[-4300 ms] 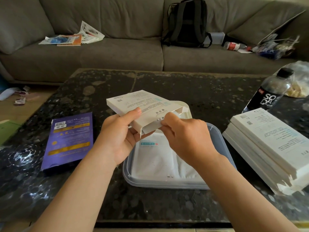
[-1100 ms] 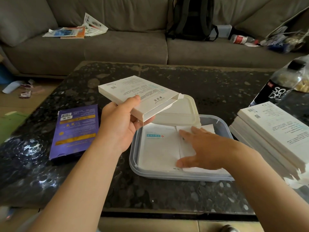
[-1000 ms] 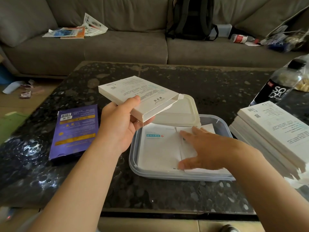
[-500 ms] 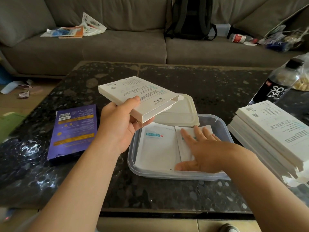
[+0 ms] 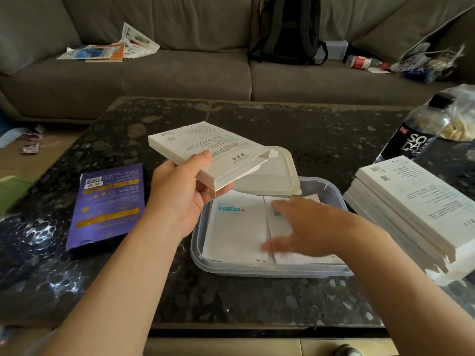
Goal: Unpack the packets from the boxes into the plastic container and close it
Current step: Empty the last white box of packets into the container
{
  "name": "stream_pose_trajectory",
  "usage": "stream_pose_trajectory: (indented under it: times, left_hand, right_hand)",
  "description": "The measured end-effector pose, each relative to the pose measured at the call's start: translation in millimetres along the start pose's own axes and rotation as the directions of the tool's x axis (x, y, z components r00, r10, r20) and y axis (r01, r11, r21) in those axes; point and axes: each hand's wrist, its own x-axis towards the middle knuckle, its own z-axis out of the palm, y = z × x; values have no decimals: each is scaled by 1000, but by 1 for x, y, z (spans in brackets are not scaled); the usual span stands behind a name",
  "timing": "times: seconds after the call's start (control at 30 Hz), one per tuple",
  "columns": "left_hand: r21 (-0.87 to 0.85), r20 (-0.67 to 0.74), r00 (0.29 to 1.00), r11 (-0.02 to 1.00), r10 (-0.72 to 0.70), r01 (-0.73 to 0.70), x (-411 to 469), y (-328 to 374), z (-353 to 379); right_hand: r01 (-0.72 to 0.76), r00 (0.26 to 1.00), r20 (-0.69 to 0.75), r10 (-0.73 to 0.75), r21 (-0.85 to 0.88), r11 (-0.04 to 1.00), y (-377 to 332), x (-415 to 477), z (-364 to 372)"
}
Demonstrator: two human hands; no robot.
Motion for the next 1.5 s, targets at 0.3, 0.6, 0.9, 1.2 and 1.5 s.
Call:
stream_pose_trajectory:
  times: [0.3,0.6,0.9,1.2,1.5]
  left_hand:
    - [-33,-12,1000,999,-2,2,-2,3,2]
    - [-50,0,1000,999,-6,6,-4,4,3]
    - [-67,27,999,997,-29,31,-7,7,4]
    - [-18,86,995,999,-44,45,-8,7,4]
    - [-22,112,993,999,-37,39,-9,6,2]
  right_hand:
    - [377,640,-740,-206,69,924,-25,-2,-12]
    - [398,649,-733,-203,100,912,-31,3,-7]
    - [395,668,-710,-223,84,915,-38,1,-4]
    - [344,726,-643,-243,34,938,-39,5,-2]
    - [311,754,-609,-248,-1,950,-40,10,-4]
